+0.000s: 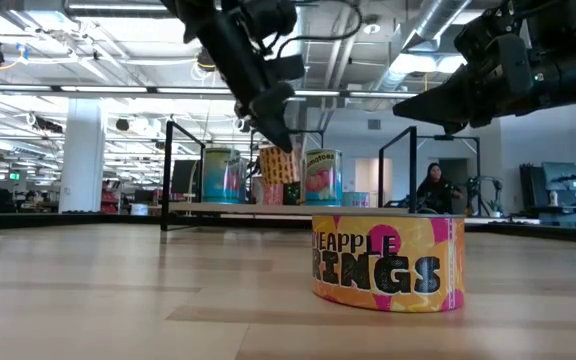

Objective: Pick and place cans onto a shelf
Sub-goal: Put the canned beans on the shelf

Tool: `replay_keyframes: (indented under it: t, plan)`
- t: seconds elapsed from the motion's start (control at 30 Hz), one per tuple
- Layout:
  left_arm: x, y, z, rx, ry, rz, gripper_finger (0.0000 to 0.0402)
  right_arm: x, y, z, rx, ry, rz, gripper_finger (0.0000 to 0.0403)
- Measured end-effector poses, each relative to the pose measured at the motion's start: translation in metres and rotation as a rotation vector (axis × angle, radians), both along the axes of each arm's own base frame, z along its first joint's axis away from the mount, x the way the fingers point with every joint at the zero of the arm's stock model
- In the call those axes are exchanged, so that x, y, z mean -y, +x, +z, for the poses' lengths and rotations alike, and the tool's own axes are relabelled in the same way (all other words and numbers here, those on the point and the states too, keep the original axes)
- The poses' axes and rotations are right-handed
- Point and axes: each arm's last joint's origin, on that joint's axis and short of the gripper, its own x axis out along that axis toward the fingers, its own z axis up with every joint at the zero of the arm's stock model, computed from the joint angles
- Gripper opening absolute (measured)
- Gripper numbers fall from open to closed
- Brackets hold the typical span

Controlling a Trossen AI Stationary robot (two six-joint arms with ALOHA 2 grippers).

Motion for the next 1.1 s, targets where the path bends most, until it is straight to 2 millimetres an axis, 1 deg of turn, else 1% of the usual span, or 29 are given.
replay_keyframes:
  t: [0.13, 0.3, 0.43, 0.53, 0.6, 0.73, 0.9, 1.03, 1.1]
  plan:
    - [-0.028, -0.005, 0.003, 0.030, -0.044, 0.053, 0.0001, 0.000, 0.000, 0.000, -0.003, -0.001, 0.000, 0.0011]
    - [-0.050, -0.012, 0.002, 0.041, -0.101, 0.073, 0.0000, 0.000, 0.000, 0.000, -0.003, -0.001, 0.000, 0.0011]
    - [-0.058, -0.013, -0.005, 0.013, -0.109, 0.081, 0.0000, 0.000, 0.000, 0.000, -0.002, -0.001, 0.000, 0.0011]
    - [-0.063, -0.011, -0.006, 0.026, -0.091, 0.076, 0.0000, 0.000, 0.000, 0.000, -0.001, -0.001, 0.000, 0.0011]
    - [-0.067, -0.014, -0.010, -0.003, -0.100, 0.084, 0.0000, 0.000, 0.000, 0.000, 0.001, 0.000, 0.000, 0.0011]
    - [-0.074, -0.016, -0.009, 0.001, -0.095, 0.081, 0.0000, 0.000, 0.000, 0.000, 0.004, 0.000, 0.000, 0.0011]
    - [-0.079, -0.020, -0.010, -0.005, -0.115, 0.078, 0.0001, 0.000, 0.000, 0.001, 0.005, 0.000, 0.000, 0.0011]
    - [-0.081, -0.019, -0.016, -0.032, -0.122, 0.082, 0.0003, 0.000, 0.000, 0.000, 0.005, 0.000, 0.000, 0.0011]
    - [-0.082, -0.019, -0.016, -0.027, -0.120, 0.084, 0.0003, 0.000, 0.000, 0.000, 0.005, 0.000, 0.000, 0.0011]
